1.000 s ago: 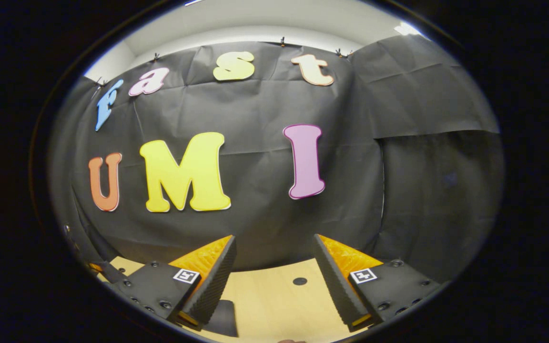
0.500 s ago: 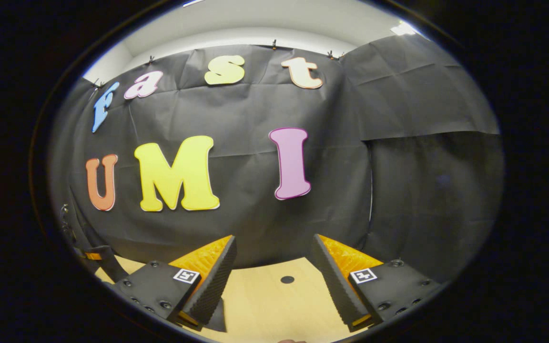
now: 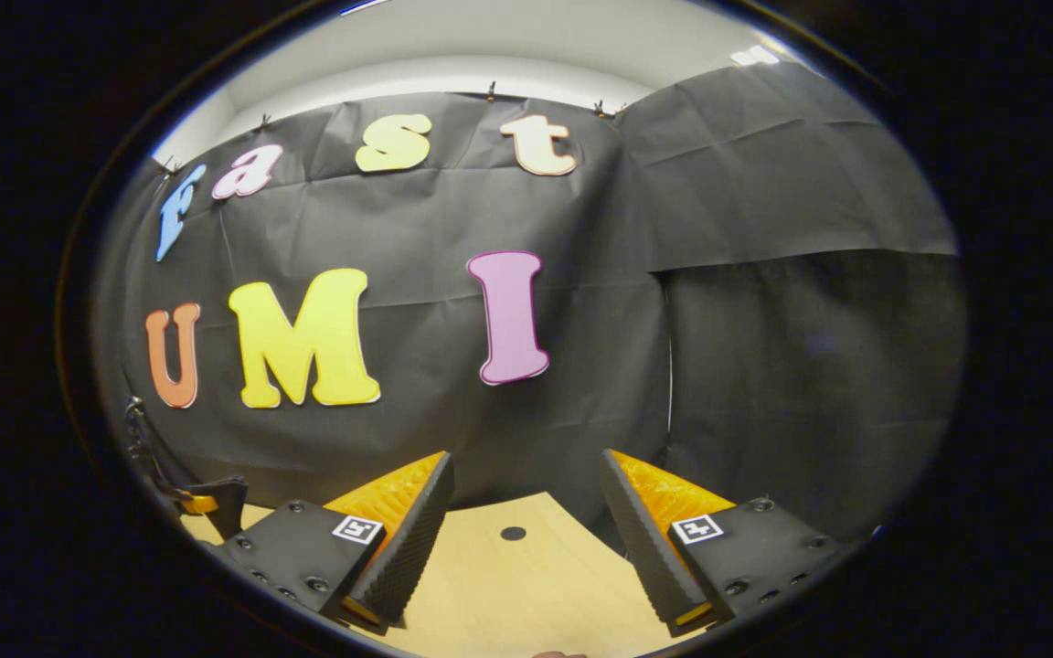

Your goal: Grasp the waist and the cuffs of the jeans and fold them to make the two legs overlap; first hold the waist and fold one-third of the jeans toward the cuffs, then hold the cuffs and fold the remaining one-third in the same direction to finish folding.

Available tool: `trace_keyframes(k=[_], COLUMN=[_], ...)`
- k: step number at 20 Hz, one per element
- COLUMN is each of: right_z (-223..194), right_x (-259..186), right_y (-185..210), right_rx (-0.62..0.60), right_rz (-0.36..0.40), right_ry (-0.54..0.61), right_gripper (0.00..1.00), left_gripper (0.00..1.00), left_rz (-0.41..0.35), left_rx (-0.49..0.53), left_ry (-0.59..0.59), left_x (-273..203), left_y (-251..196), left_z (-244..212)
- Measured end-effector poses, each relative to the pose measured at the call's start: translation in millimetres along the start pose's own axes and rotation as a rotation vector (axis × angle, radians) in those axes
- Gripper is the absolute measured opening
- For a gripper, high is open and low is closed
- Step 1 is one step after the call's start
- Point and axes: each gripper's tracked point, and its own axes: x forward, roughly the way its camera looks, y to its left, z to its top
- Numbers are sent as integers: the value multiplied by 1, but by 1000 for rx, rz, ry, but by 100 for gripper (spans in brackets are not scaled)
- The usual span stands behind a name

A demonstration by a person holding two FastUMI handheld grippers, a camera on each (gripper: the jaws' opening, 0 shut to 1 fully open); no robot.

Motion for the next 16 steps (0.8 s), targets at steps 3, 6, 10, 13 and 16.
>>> trace_keyframes(k=[3, 6, 10, 13, 16], right_z=[-2, -6, -11, -16, -18], right_x=[-2, -4, -8, -10, -13], right_y=[-9, -18, -31, -36, -42], right_rx=[-9, -10, -6, 8, 8], right_rz=[-16, -32, -55, -65, -75], right_ry=[3, 11, 19, 38, 38], right_gripper=[99, 99, 98, 99, 99], left_gripper=[4, 4, 4, 4, 4], left_rz=[-56, -110, -166, -218, -251], left_rx=[92, 193, 370, 482, 587], left_ry=[26, 68, 116, 164, 181], left_x=[8, 13, 20, 25, 35], left_y=[-41, -72, -104, -126, -135], left_z=[-12, -36, -71, -104, -131])
